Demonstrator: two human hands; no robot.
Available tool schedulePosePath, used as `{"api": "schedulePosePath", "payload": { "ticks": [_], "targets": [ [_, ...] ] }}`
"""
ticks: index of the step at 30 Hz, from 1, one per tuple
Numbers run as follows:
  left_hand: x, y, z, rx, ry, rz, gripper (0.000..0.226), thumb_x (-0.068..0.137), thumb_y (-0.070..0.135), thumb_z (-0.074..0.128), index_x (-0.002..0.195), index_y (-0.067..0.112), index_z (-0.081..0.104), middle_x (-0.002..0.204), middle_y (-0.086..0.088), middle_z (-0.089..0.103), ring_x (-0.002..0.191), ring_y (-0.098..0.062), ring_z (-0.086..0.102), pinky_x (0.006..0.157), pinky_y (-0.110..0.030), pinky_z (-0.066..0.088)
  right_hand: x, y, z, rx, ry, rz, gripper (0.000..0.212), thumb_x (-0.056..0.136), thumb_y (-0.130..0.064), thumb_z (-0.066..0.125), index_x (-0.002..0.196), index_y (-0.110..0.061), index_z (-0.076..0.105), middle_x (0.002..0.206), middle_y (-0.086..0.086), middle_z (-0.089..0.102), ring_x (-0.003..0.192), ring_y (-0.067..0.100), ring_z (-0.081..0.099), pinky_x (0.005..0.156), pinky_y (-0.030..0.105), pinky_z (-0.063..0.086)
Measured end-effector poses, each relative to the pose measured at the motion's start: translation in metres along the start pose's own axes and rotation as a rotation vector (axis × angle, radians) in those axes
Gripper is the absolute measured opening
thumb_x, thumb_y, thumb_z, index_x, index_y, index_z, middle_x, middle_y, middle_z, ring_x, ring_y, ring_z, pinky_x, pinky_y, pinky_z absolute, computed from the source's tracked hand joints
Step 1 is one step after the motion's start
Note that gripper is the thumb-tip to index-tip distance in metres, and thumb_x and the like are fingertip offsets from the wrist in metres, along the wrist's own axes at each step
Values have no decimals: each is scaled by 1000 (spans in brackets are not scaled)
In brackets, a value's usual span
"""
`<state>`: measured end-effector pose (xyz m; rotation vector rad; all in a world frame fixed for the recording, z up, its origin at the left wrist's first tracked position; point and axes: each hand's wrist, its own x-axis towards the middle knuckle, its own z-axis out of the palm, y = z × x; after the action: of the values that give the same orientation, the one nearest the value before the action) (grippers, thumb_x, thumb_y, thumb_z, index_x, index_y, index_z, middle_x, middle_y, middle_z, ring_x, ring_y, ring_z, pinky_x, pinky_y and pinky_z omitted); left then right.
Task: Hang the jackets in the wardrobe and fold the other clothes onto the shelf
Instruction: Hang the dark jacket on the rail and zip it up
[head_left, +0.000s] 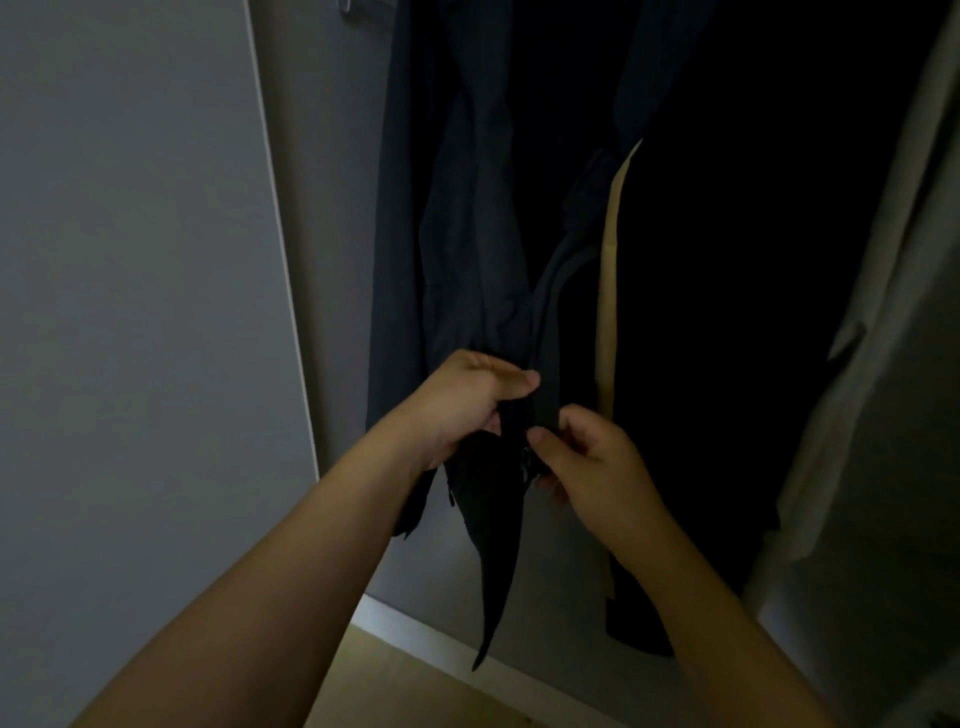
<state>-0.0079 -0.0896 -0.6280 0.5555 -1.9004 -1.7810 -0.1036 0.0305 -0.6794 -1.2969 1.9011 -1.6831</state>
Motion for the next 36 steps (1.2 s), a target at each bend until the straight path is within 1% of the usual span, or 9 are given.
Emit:
{"api": "schedulePosePath", "payload": {
  "ticks": [4,7,9,13,18,26,30,32,36],
  "targets": [
    [0,-5,4,29,71,27,21,94,12,60,93,-5,71,90,-18,72,79,-23,66,67,-26,54,-5,7,3,227,73,263,26,96,-27,56,76,-11,53,67,8,61,50,16,59,40,23,44],
    [0,-6,7,-21,97,31,24,96,12,58,98,-7,70,97,-21,72,82,-25,67,70,-29,55,-11,7,2,279,-34,564,42,85,-52,63,82,-11,63,70,9,68,51,16,61,44,23,46],
    [0,-3,9,-22,90,36,24,97,12,56,98,-8,70,95,-21,72,79,-25,68,69,-29,57,-12,7,-1,392,-141,641,56,73,-66,65,85,-11,69,73,6,70,55,15,62,49,24,47],
    [-1,2,14,-16,77,39,25,96,12,56,96,-8,70,85,-16,73,71,-19,68,61,-23,56,-6,9,-9,711,-182,591,31,68,-49,74,77,-20,75,68,1,63,52,10,55,44,22,42],
    [2,4,19,34,108,33,30,96,17,59,100,-12,68,99,-29,68,80,-29,62,74,-34,52,0,16,-7,977,-71,564,13,72,-22,72,73,-17,61,57,-4,50,46,6,44,41,18,35],
    [0,12,21,81,105,-26,22,94,18,60,91,0,72,77,-10,70,61,-16,63,58,-24,53,0,20,-14,898,-103,412,12,75,-23,69,83,-15,68,62,-4,53,52,7,48,50,21,41],
    [11,33,18,37,256,-73,26,94,4,48,115,-2,63,91,-13,59,54,-15,48,47,-25,53,1,25,-26,964,-179,346,23,81,-23,63,100,-15,73,99,4,70,87,17,69,77,31,52],
    [21,48,16,15,272,-60,31,97,4,41,124,-2,57,99,-12,58,57,-15,50,48,-26,56,0,25,-29,938,-275,302,35,88,-23,57,119,-14,67,121,8,66,112,23,63,94,40,49],
    [49,80,17,0,343,14,31,98,5,42,127,-1,52,94,-9,60,59,-18,58,47,-29,56,-2,19,-29,816,-315,282,28,88,-25,59,110,-15,73,120,8,67,115,23,62,88,31,53]
  ]
}}
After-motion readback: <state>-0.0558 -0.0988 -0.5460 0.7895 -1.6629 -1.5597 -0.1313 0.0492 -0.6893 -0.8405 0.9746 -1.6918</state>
